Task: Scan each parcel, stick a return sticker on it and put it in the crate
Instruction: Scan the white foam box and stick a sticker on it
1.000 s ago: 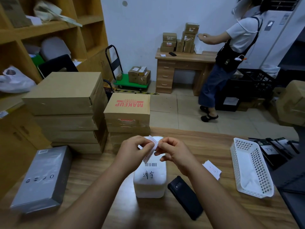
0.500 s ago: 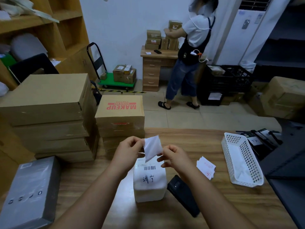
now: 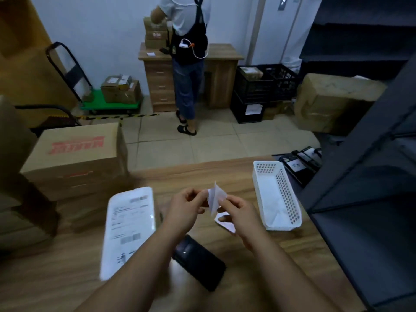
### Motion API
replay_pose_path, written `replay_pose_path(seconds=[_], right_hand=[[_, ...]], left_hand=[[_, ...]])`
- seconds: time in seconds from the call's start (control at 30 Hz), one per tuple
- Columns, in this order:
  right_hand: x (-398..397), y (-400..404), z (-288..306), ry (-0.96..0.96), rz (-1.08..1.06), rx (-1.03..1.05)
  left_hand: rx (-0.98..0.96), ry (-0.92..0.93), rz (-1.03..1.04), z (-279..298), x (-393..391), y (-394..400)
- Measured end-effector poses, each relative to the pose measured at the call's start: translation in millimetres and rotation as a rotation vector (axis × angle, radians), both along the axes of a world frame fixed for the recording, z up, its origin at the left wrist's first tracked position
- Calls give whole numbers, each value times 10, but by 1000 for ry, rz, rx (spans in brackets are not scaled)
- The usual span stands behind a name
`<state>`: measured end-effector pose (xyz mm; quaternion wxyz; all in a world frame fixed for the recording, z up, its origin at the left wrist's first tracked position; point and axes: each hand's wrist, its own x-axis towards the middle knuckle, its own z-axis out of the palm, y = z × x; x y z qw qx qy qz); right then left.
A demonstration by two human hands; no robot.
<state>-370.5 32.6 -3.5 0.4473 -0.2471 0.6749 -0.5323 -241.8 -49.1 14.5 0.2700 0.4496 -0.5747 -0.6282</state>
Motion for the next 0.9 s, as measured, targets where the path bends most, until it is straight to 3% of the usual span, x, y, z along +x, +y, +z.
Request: replay_pose_path(seconds=[0.23, 0.37, 0.57, 0.63, 0.8, 0.9], right_hand=[[-1328, 432, -227, 111, -90, 56], [-1841, 564, -423, 144, -127, 120], [-2246, 538, -846, 252, -238, 291], [-2302, 460, -950, 309, -217, 328], [-2317, 341, -922, 680, 120, 545], [-2103, 270, -749, 758, 150, 373]], left_hand=[[39, -76, -128, -291, -1421, 395], [103, -79, -76, -393, -1873, 479], [217, 1, 294, -461, -1788, 107], [222, 14, 319, -460, -1695, -5], [223, -14, 287, -429, -1589, -51], [190, -37, 287, -379, -1487, -49]])
